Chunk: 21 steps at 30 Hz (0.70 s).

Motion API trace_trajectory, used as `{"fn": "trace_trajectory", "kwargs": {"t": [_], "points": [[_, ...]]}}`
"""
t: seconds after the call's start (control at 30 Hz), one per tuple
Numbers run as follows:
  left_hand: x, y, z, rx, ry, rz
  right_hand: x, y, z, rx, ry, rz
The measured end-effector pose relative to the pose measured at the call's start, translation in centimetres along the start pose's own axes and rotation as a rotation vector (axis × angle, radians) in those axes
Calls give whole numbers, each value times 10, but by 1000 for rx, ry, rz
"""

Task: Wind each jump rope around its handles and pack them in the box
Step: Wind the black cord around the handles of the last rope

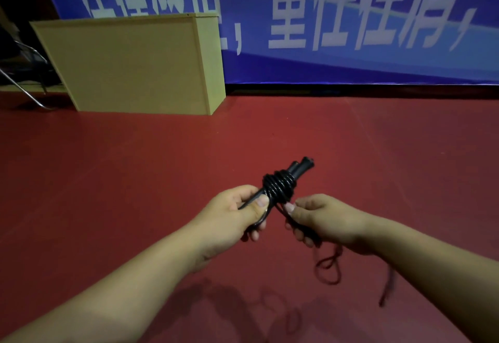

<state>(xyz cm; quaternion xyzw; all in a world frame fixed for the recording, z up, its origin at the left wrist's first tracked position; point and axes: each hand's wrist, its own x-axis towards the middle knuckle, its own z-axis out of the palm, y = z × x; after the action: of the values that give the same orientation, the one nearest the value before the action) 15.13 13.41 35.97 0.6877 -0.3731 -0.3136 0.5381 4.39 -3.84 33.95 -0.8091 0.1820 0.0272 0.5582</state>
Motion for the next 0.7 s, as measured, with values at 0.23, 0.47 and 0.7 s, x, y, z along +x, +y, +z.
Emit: {"fn": "trace_trajectory", "kwargs": {"t": [0.23,0.47,0.7], "points": [[8,-3,-2,41,214,-33,-1,-5,10,153,-6,26],[11,-3,-6,-74,255,-52,-1,0,13,-21,-17,-53],[11,0,-5,-203,196,-107,1,-2,9,-96,68,-67]]}}
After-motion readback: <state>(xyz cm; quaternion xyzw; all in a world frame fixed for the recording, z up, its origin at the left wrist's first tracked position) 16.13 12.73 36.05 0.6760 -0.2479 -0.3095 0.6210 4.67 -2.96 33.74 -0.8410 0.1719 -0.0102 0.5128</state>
